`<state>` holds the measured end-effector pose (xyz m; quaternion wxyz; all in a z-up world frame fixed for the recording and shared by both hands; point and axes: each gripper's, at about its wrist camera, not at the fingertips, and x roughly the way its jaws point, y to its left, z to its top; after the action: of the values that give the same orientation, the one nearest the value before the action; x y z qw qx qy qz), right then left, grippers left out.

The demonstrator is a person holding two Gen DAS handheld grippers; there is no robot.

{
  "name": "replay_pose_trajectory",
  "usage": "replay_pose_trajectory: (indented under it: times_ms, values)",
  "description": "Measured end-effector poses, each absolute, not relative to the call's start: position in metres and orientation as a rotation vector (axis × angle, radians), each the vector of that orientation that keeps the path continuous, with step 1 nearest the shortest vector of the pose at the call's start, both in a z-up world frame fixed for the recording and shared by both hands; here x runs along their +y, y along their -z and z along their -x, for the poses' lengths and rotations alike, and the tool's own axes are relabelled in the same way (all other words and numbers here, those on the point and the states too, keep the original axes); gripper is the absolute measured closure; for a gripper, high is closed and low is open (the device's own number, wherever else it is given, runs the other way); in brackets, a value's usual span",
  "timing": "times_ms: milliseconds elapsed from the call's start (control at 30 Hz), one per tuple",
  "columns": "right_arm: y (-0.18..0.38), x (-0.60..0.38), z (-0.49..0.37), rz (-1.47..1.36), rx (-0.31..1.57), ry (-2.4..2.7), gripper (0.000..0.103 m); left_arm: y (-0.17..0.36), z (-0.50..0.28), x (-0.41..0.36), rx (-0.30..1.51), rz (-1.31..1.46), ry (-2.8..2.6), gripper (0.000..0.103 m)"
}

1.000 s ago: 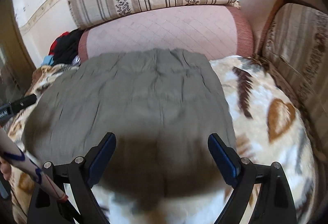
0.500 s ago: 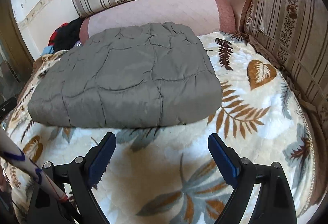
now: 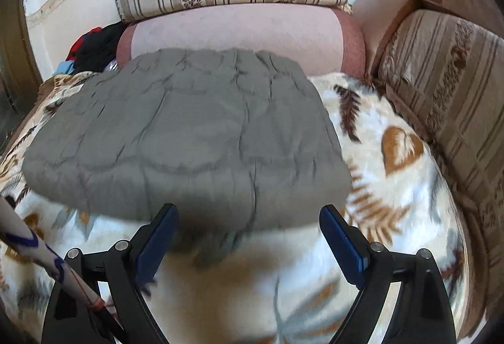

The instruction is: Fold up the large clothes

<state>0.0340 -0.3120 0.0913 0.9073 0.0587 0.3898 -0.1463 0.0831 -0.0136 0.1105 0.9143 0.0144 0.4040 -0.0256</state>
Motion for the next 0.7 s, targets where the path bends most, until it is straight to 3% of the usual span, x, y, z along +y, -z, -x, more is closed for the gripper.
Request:
replay_pose_trajectory:
  times_ms: [267, 700]
  values:
    - [-0.056, -0.333, -0.09, -0.181, 0.893, 0.274, 0.008, -0.116, -0.081, -0.015, 0.795, -0.047, 0.045, 0.004]
    - [-0.075, -0.317, -0.004, -0.176, 0.889, 0.28, 0.008, -0.167, -0.033, -0.023, 0.619, -0.066, 0.04, 0.004]
